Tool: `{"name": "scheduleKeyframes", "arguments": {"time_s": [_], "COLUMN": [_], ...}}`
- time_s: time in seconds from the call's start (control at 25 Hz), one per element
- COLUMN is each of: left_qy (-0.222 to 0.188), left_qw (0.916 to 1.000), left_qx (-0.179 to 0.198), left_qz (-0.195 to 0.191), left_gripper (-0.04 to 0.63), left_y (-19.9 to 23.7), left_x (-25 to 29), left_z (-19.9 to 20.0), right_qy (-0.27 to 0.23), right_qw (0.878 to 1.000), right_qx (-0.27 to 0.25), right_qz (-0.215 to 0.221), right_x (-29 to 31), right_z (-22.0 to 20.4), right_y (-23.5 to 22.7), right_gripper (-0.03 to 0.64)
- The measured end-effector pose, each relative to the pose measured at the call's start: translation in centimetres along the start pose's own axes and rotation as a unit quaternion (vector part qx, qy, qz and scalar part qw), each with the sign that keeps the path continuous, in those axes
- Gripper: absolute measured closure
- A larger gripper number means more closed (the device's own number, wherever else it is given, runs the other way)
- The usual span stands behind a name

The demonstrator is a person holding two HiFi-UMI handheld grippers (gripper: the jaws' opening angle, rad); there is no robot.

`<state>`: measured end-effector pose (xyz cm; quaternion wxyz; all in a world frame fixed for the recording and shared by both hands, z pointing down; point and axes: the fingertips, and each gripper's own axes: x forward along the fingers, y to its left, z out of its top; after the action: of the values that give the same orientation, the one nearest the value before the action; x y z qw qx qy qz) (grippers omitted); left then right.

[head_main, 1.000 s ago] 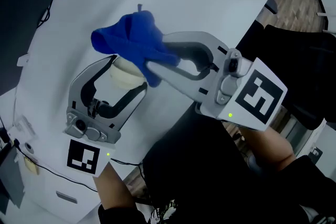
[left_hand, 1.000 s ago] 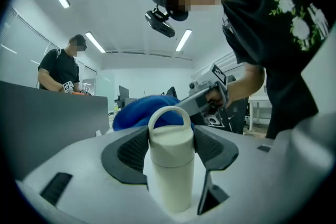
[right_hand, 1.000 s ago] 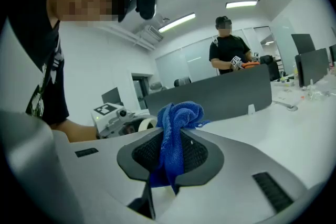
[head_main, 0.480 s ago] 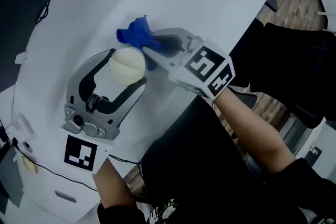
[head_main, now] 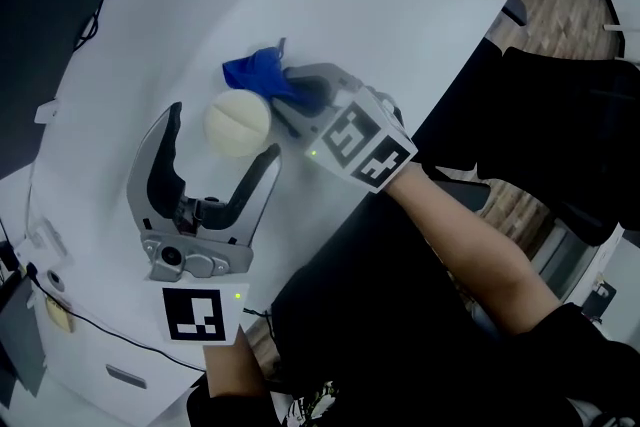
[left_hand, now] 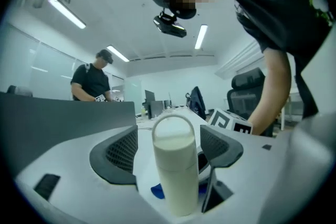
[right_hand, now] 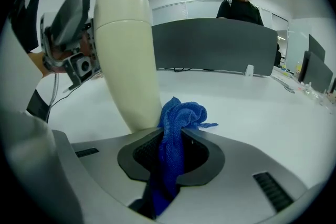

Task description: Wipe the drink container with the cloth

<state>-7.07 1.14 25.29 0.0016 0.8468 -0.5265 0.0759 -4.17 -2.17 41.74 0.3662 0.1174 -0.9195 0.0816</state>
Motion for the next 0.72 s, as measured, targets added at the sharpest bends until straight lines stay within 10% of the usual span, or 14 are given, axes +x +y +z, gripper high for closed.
{"name": "scheduleKeyframes", "arguments": {"time_s": [0.24, 0.36, 0.56, 0.72], "left_qy": [0.044, 0.053, 0.032, 0.013], "left_qw": [0.9862, 0.9825, 0.9991, 0.9893], "left_qx": [-0.03, -0.035, -0.01, 0.012], "left_qz": [0.157, 0.175, 0.027, -0.145], "left_gripper": [0.255, 0.268, 0.304, 0.307], "left_y": [-0.6, 0.0, -1.3, -2.4], "left_x": [0.8, 1.0, 1.4, 1.2], "left_z": [-1.6, -1.9, -2.2, -2.2], "right_qy": [-0.003, -0.006, -0.054, -0.199], "right_qw": [1.0, 1.0, 0.997, 0.972], "right_qx": [-0.007, -0.014, 0.056, 0.123], "right_qz": [-0.01, -0.017, -0.017, -0.001], "right_x": [0.0, 0.0, -1.8, -8.2], "right_z": [0.0, 0.0, 1.2, 7.8], "right_y": [0.1, 0.2, -0.3, -1.1], "right_gripper": [0.563, 0.563, 0.554, 0.554]}}
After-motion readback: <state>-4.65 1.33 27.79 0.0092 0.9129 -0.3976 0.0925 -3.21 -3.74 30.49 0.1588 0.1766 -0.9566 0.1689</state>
